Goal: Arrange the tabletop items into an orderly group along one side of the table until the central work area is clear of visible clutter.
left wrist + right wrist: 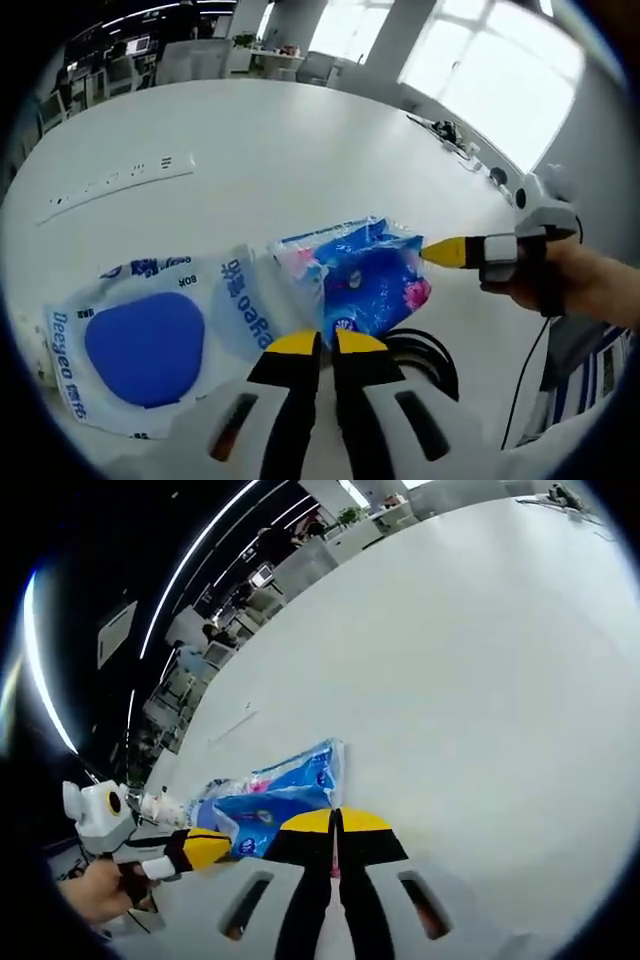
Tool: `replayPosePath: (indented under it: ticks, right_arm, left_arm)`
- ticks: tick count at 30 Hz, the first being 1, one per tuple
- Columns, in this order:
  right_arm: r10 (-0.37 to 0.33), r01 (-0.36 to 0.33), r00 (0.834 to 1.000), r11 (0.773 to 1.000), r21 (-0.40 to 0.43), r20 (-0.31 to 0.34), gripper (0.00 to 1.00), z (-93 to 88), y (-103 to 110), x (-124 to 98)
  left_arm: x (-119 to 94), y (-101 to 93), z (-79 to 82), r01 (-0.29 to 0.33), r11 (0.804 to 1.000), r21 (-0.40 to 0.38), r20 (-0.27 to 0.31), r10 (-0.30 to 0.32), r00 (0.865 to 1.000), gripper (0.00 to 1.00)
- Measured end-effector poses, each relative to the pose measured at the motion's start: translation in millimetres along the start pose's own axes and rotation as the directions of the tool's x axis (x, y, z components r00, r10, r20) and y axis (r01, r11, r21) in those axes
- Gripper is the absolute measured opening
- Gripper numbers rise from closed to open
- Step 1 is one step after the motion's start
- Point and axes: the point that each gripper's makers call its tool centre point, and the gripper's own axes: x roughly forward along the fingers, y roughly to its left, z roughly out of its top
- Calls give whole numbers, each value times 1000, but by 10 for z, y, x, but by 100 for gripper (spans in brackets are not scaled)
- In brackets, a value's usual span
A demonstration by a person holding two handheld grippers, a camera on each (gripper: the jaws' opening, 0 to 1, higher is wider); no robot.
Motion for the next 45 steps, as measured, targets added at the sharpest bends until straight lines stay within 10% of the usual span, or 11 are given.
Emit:
replayPosePath:
  ticks: [15, 29, 45]
  right_arm:
    - [4, -3, 1000, 996, -85, 3, 2, -14, 20, 35]
    - [3, -5, 1000, 964, -265, -6, 41, -101, 233, -147]
    - [39, -53, 998, 941, -335, -48, 61, -503, 560, -617]
  left_arm:
    - [-194, -43, -16, -23, 999, 23, 23, 23, 999, 19]
    - [-469, -44, -49, -29, 999, -31, 67, 31, 997, 57]
    - [-1016, 15, -356, -29, 996, -85, 101, 37, 994, 69]
